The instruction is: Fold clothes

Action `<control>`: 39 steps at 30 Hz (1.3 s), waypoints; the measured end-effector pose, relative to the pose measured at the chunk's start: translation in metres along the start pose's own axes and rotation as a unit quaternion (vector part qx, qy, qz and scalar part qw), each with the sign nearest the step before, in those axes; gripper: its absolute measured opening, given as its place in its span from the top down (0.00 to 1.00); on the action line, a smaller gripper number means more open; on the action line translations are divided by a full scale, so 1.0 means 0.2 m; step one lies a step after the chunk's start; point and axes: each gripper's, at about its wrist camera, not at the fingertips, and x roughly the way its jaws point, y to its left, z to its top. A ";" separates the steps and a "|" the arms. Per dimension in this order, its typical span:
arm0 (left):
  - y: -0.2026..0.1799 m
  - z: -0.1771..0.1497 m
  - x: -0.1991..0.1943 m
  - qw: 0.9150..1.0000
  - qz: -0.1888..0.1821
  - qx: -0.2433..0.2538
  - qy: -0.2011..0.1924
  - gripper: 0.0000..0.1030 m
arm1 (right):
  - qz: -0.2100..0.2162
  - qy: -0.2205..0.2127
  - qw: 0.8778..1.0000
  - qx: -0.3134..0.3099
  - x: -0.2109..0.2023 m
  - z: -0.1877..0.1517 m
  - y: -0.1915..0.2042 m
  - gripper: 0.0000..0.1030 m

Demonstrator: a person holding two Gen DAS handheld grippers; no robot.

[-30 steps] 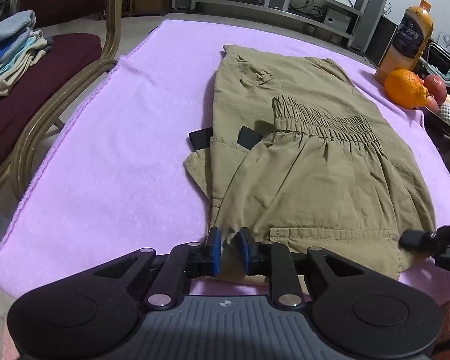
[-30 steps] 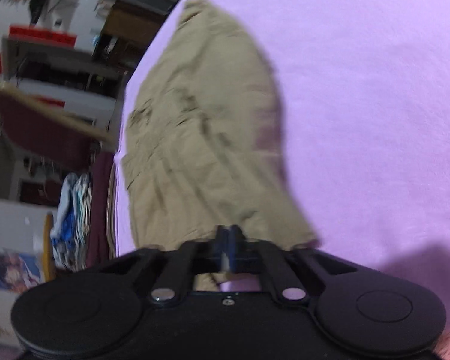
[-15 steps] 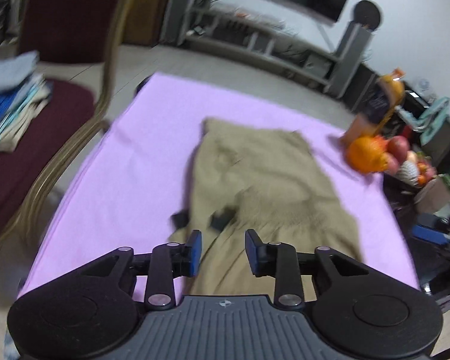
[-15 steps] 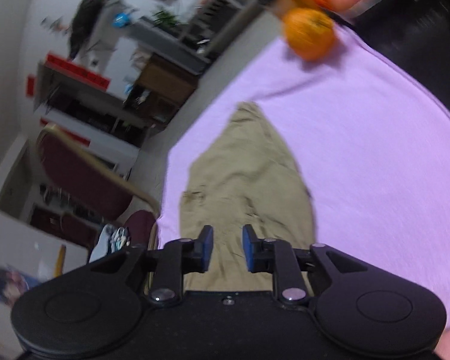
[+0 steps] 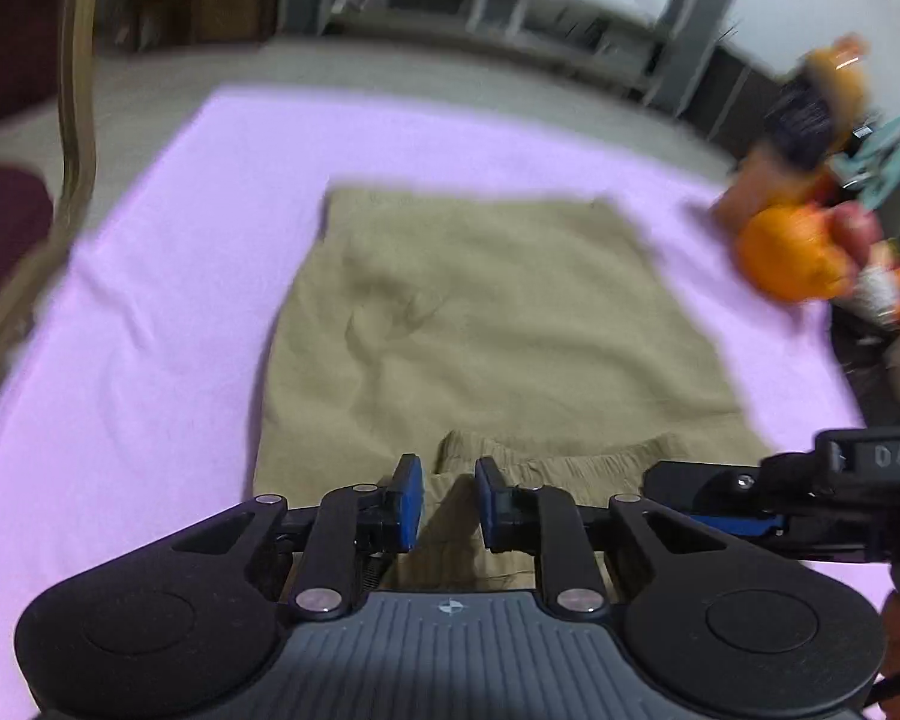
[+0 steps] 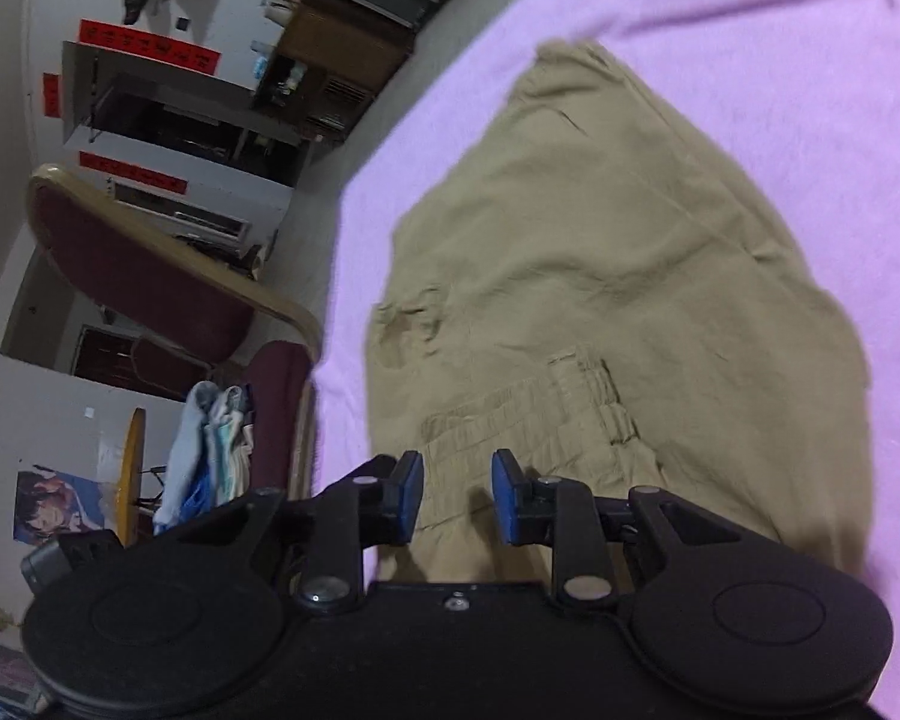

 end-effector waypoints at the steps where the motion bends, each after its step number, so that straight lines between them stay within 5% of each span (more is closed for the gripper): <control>1: 0.02 0.00 0.01 1.000 -0.004 -0.010 0.001 0.66 | -0.004 -0.001 1.000 0.006 0.03 0.01 -0.04 0.89; 3: 0.07 0.00 0.03 1.000 -0.011 -0.029 0.004 0.66 | 0.002 -0.007 1.000 0.030 0.05 0.04 -0.14 1.00; 6: 0.08 0.02 -0.01 0.999 -0.013 -0.029 0.008 0.66 | 0.011 -0.035 0.997 0.073 -0.04 0.07 -0.23 1.00; 9: 0.06 0.04 -0.11 1.000 -0.007 -0.012 -0.007 0.79 | -0.046 -0.066 0.997 0.019 -0.23 0.09 -0.16 0.79; 14: -0.02 0.05 -0.23 0.998 -0.052 0.026 -0.027 0.79 | -0.079 -0.084 0.992 -0.056 -0.50 0.14 -0.02 0.79; 17: -0.13 0.03 -0.18 0.995 -0.073 0.062 -0.028 0.80 | -0.107 -0.083 0.985 -0.104 -0.53 0.19 0.07 0.70; 21: -0.27 -0.05 -0.04 0.990 -0.082 0.111 -0.017 0.78 | -0.104 -0.041 0.983 -0.146 -0.34 0.29 0.11 0.67; 27: -0.30 -0.06 0.04 0.991 -0.070 0.117 -0.009 0.77 | 0.017 0.106 0.988 -0.114 0.15 0.41 0.01 0.68; 30: -0.29 -0.07 0.04 0.990 -0.075 0.122 -0.014 0.77 | 0.056 0.139 0.984 -0.092 0.34 0.49 -0.06 0.84; 33: -0.28 -0.08 0.05 0.990 -0.081 0.116 -0.017 0.77 | 0.045 0.052 0.995 -0.079 0.36 0.64 -0.10 0.99; 37: -0.28 -0.09 0.05 0.989 -0.083 0.120 -0.020 0.77 | -0.013 -0.117 0.992 -0.040 0.21 0.84 -0.17 0.90; 39: -0.28 -0.10 0.05 0.989 -0.083 0.120 -0.023 0.77 | 0.008 -0.129 0.991 -0.031 0.09 0.87 -0.21 0.73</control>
